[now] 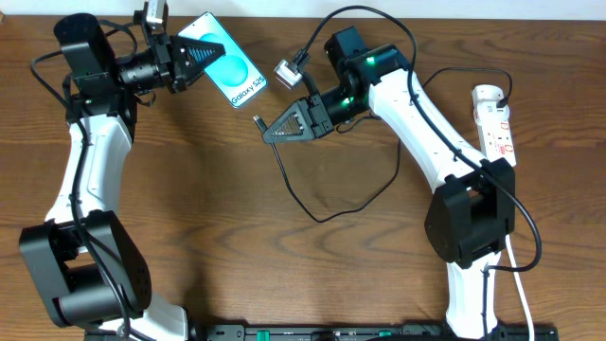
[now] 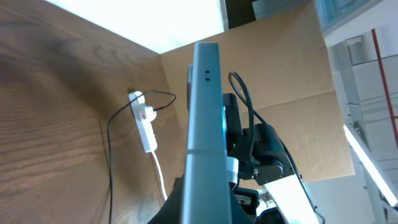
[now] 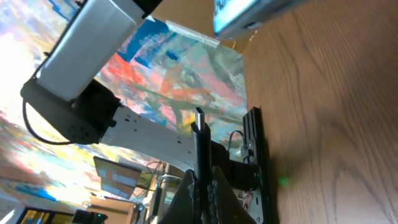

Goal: Plug charger to phone and switch on socket

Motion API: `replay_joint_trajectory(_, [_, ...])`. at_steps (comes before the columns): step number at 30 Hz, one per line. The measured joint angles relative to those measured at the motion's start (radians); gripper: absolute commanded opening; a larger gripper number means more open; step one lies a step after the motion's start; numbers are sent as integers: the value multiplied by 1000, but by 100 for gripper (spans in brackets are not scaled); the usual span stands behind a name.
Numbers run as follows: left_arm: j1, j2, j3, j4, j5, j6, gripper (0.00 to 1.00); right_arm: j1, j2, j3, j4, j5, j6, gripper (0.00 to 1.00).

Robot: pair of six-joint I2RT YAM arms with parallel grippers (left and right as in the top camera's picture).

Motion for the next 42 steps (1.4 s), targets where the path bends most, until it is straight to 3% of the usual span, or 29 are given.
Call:
replay_joint_trajectory(27, [0, 0, 0, -76, 59, -13, 7, 0, 0, 0, 22, 37, 3, 1])
replay_joint_trajectory(36, [-20, 0, 0, -76, 59, -3, 7, 0, 0, 0, 182, 48, 124, 1])
replay_joint_trajectory(42, [-32, 0, 0, -76, 59, 5, 7, 0, 0, 0, 185, 48, 169, 1])
